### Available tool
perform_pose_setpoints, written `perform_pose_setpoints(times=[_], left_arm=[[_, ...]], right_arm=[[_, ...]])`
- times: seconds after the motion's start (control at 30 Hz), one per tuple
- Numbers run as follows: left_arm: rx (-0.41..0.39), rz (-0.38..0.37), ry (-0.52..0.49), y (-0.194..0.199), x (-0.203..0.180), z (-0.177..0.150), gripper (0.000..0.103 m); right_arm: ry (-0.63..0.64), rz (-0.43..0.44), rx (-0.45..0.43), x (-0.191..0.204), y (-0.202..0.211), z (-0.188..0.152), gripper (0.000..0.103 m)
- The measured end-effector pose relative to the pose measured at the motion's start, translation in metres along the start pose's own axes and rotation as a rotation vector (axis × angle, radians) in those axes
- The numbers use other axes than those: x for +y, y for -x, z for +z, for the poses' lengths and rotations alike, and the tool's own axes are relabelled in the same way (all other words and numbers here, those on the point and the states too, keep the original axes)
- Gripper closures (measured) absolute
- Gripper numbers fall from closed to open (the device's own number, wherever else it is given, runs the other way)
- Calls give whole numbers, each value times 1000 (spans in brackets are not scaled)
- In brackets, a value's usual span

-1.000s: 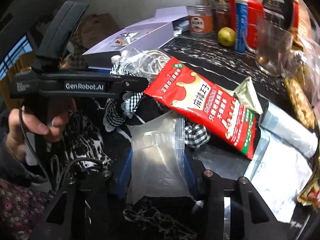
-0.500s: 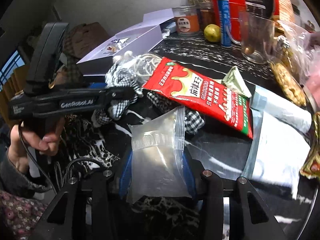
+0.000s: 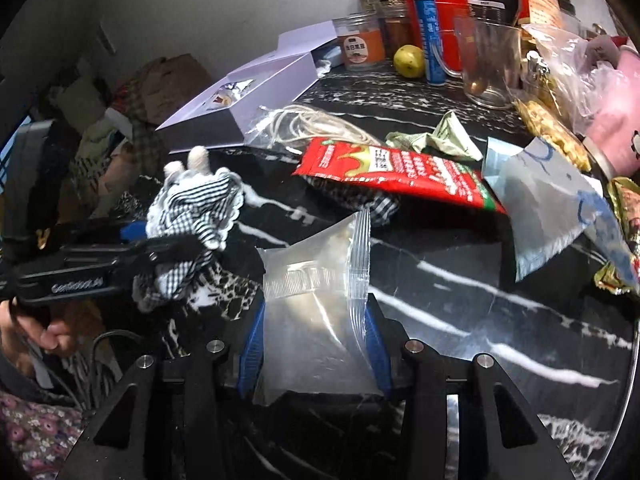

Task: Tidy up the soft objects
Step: 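Grasp the gingham cloth with the left gripper while the right grasps the clear zip bag, then lift the gingham cloth and zip bag toward the white box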

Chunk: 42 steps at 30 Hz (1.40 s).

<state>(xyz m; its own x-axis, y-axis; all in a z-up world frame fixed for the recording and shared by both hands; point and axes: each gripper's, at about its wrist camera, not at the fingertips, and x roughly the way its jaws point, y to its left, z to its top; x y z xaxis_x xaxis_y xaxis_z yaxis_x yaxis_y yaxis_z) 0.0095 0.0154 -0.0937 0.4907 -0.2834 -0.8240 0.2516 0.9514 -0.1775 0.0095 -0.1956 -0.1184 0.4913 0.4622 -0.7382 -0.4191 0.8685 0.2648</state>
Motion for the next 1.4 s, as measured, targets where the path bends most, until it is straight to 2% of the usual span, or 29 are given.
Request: perform_pose_setpoints(times=[0.2, 0.27, 0.3, 0.33, 0.37, 0.53, 0.7, 0.83, 0.9, 0.97, 1.0, 1.07, 1.17, 1.4], left_arm=[[-1, 4, 46, 7, 4, -12, 57], [22, 11, 79, 3, 7, -13, 43], [46, 16, 98, -2, 10, -13, 40], [29, 32, 103, -2, 10, -13, 32], [37, 53, 102, -3, 10, -12, 30], [37, 120, 38, -11, -1, -10, 28], [31, 188, 21, -19, -7, -5, 24], [-5, 187, 41, -18, -3, -6, 24], [-22, 187, 41, -17, -2, -8, 31], [-36, 205, 28, -15, -2, -10, 50], [-43, 208, 26, -15, -2, -10, 52], [-50, 204, 31, -14, 0, -10, 57], [-52, 196, 15, -14, -1, -11, 60], [-46, 109, 25, -7, 0, -16, 60]], right_arm=[[24, 6, 11, 10, -1, -4, 58], [33, -7, 12, 12, -1, -4, 58], [39, -15, 13, 12, -2, -4, 58], [50, -22, 13, 13, -3, -4, 58], [56, -27, 14, 13, -3, -4, 57], [61, -43, 17, 12, -5, -2, 55], [52, -50, 13, 12, -7, -1, 43], [65, -65, 10, 15, -9, 1, 40], [67, -68, 7, 15, -10, 2, 40], [69, -72, 4, 16, -11, 3, 40], [68, -74, 3, 16, -12, 3, 41], [60, -74, -2, 15, -13, 3, 54], [50, -56, -4, 15, -13, 4, 61], [14, -40, -29, 19, -6, 2, 64]])
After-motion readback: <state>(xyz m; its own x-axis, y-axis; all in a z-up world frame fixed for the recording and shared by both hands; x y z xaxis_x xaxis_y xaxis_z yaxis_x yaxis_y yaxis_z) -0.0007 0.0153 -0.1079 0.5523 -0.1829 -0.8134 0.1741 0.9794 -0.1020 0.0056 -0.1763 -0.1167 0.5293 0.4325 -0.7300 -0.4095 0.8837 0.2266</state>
